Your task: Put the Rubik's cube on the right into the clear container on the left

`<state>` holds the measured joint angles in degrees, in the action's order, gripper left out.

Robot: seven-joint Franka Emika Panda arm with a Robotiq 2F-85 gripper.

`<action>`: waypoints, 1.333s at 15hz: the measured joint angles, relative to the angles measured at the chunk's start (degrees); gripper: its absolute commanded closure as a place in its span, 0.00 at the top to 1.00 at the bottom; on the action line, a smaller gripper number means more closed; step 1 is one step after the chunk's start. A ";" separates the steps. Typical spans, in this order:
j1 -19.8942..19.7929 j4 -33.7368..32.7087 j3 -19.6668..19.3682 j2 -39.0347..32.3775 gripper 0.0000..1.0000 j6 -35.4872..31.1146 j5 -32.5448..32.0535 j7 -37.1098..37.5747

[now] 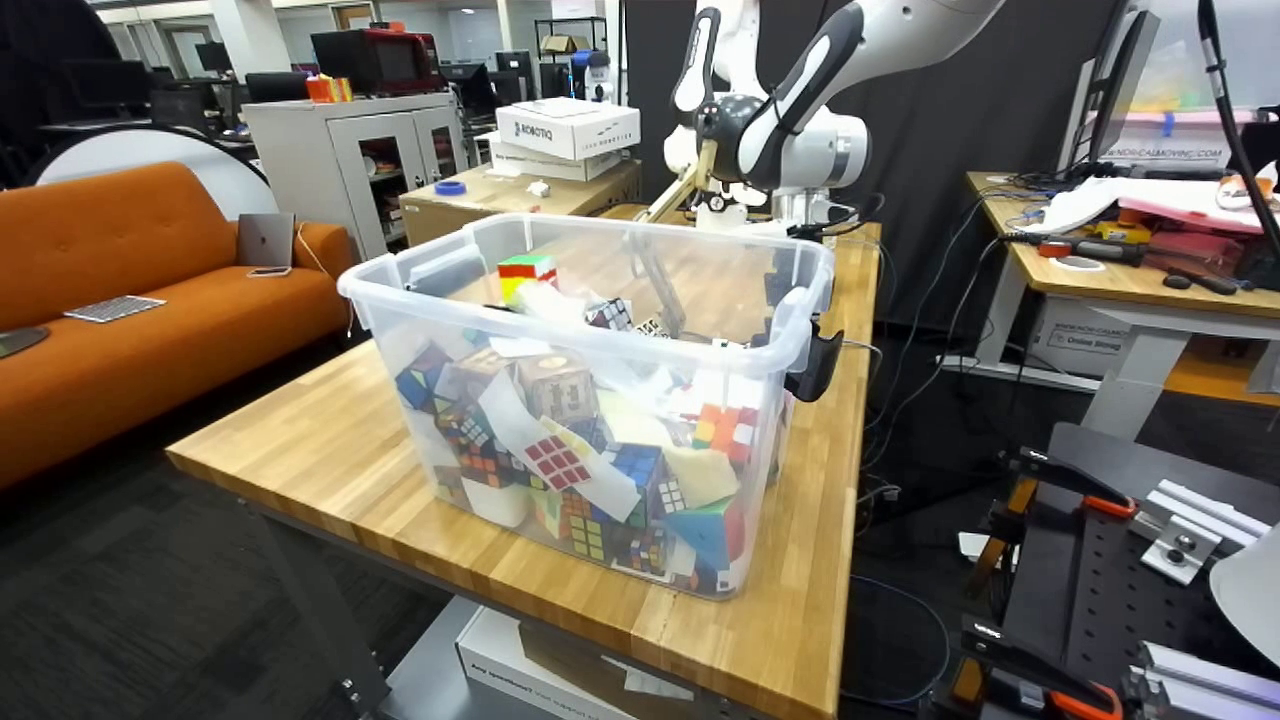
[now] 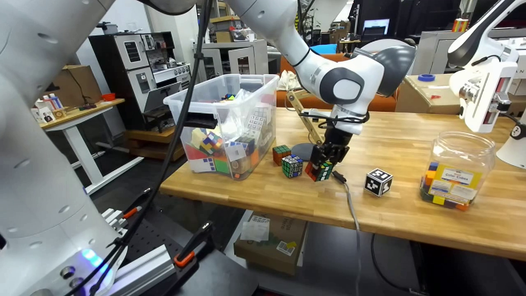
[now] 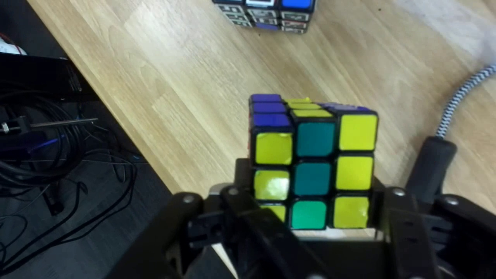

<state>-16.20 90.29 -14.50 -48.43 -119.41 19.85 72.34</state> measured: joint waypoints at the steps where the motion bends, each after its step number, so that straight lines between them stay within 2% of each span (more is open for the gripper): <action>1: -0.21 0.81 -0.38 1.65 0.38 0.01 0.00 0.00; 7: 0.05 9.80 -1.16 17.11 0.38 -0.46 0.02 -0.02; 15: 7.66 22.96 1.44 39.31 0.38 -0.55 -2.12 -0.01; 20: 9.70 28.81 4.77 46.71 0.38 -0.40 -2.48 -3.41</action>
<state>-6.50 119.10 -9.72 -1.71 -119.82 17.37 68.93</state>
